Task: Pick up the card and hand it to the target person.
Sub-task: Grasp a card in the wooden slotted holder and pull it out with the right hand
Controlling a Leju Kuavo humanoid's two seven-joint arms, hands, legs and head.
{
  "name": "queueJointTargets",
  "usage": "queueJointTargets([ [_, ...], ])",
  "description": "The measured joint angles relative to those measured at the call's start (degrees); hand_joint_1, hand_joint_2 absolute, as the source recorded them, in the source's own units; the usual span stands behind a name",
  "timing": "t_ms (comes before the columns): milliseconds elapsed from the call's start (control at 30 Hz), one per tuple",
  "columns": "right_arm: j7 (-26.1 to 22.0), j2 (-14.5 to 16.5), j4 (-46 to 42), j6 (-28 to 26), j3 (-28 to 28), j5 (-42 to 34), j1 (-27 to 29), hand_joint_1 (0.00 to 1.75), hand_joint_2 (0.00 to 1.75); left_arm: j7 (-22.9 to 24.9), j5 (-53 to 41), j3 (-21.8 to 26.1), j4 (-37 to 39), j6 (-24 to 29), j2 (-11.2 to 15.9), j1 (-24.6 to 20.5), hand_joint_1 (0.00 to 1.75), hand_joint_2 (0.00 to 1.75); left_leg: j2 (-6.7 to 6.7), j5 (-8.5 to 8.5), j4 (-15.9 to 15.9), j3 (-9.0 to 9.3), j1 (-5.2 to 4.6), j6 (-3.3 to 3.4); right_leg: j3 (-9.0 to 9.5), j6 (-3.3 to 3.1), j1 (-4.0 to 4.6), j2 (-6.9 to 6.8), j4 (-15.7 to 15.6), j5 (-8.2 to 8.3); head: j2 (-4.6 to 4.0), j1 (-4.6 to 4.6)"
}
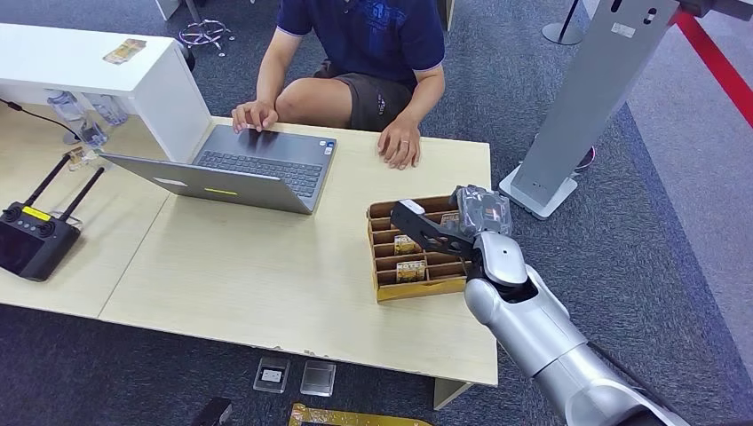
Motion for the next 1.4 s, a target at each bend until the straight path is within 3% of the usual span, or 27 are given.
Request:
queueJointTargets([
  [567, -0.82, -0.38, 1.23, -0.11, -0.03, -0.37, 0.93, 0.92, 1.75, 0.08, 0.00, -0.22, 0.00, -0.13, 0.00, 0.00, 0.00, 0.00, 0.00, 0.00, 0.00, 0.00, 0.00, 0.00, 0.00, 0.00, 0.00, 0.00, 0.00, 0.00, 0.00, 0.00],
  [733, -1.36, -0.38, 1.72, -0.33, -0.03, -0.89, 1.04, 1.51, 1.75, 0.09, 0.00, -0.32, 0.00, -0.13, 0.00, -0.01, 0.00, 0.00, 0.00, 0.00, 0.00, 0.00, 0.00, 0.00, 0.00, 0.00, 0.00, 0.00, 0.00, 0.00, 0.00, 0.02],
  [833, -1.56, -0.39, 1.90, -0.61, -0.03, -0.97, 1.09, 1.74, 1.75, 0.09, 0.00, -0.38, 0.00, -0.13, 0.00, -0.01, 0.00, 0.00, 0.00, 0.00, 0.00, 0.00, 0.00, 0.00, 0.00, 0.00, 0.00, 0.00, 0.00, 0.00, 0.00, 0.01],
  [1400, -1.42, -0.65, 2.13, -1.73, -0.10, -0.86, 1.14, 1.75, 1.75, -0.45, -0.97, -1.03, 0.00, -0.57, 0.00, -0.15, 0.00, 0.00, 0.00, 0.00, 0.00, 0.04, 0.00, 0.00, 0.04, 0.00, 0.00, 0.00, 0.00, 0.00, 0.00, 0.02],
])
